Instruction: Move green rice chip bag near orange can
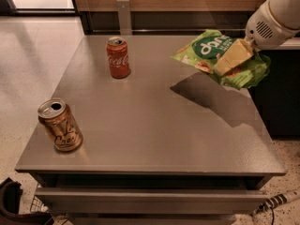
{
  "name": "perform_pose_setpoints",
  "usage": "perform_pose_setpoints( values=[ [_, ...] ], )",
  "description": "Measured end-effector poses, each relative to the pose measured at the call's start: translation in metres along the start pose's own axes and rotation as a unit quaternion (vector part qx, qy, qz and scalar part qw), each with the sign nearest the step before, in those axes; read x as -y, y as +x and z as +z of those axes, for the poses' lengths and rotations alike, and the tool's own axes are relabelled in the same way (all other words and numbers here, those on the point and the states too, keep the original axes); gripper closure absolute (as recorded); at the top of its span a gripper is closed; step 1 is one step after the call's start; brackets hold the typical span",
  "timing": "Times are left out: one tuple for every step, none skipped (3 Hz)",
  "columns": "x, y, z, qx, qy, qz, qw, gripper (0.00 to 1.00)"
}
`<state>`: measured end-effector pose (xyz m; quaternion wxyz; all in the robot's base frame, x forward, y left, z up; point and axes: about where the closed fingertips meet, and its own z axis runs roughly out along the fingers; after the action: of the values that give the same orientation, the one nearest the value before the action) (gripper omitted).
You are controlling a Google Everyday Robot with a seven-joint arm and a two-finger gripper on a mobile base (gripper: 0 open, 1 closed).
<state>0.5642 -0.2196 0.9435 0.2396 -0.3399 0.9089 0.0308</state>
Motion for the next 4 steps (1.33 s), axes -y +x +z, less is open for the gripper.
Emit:
perform_pose_setpoints(
  values=[
    [-0.043,0.012,-0.009,-0.009,0.0,-0.03,0.9995,1.0],
    [-0.099,0.039,-0.018,-0.015,-0.004,-0.09,0.9958,1.0],
    [-0.132,0.051,-0.018,-0.003,-0.033,-0.149,0.9883,1.0],
    [-0.178,0.048,0.003,0.021,-0.109,-0.239,0.9647,1.0]
  ],
)
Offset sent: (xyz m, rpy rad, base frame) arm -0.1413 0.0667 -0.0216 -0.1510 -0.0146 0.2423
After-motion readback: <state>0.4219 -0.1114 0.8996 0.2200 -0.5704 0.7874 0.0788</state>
